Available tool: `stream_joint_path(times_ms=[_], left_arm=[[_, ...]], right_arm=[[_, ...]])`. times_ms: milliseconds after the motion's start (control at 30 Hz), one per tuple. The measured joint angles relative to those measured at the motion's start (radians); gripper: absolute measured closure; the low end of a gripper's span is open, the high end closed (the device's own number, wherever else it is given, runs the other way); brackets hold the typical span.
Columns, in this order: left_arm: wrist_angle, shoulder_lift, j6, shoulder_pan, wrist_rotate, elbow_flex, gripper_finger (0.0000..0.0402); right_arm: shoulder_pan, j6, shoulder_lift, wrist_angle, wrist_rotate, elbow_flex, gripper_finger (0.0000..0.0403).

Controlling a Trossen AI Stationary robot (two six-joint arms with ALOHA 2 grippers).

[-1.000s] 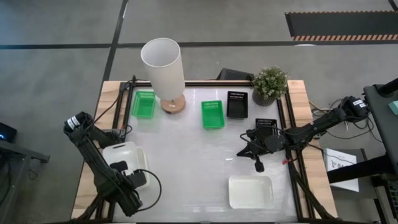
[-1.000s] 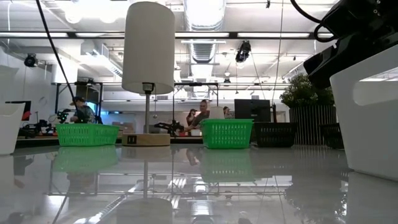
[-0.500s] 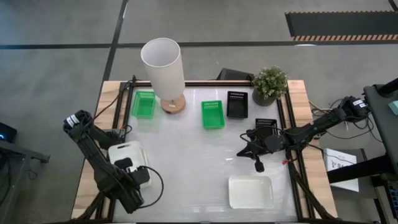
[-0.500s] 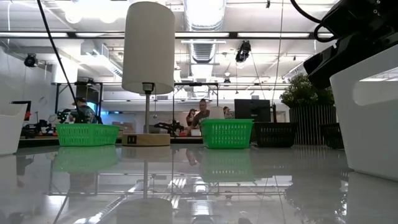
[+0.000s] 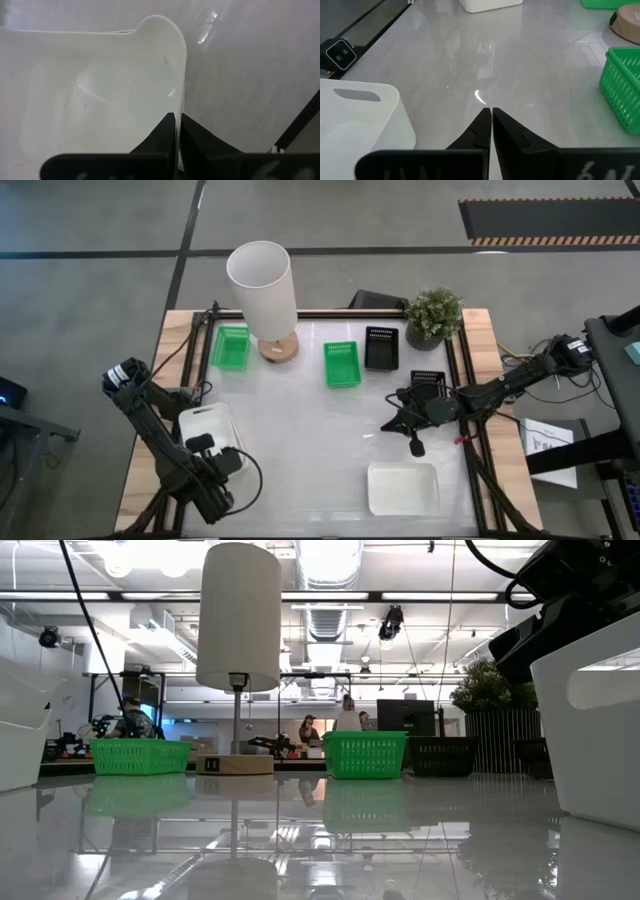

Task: Stack baskets by color
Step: Stack the center white bin on top of the other white bin

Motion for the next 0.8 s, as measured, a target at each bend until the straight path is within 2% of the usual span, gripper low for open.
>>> stream_joint_path(times_ms=[233, 467, 800], left_arm=[[0.039, 0.0, -0.002, -0.001, -0.107, -0.005, 0.0401], [0.079, -0.002, -0.029, 0.0, -0.092, -0.011, 0.0396], [0.106, -0.007, -0.052, 0.0, -0.04, -0.004, 0.0291]], right_arm=[[0.0, 0.001, 0.0, 0.0, 0.0, 0.0, 0.0394], [0.0, 0.0, 0.0, 0.0, 0.0, 0.0, 0.0394], [0.0, 0.0, 0.0, 0.0, 0.0, 0.0, 0.0394]])
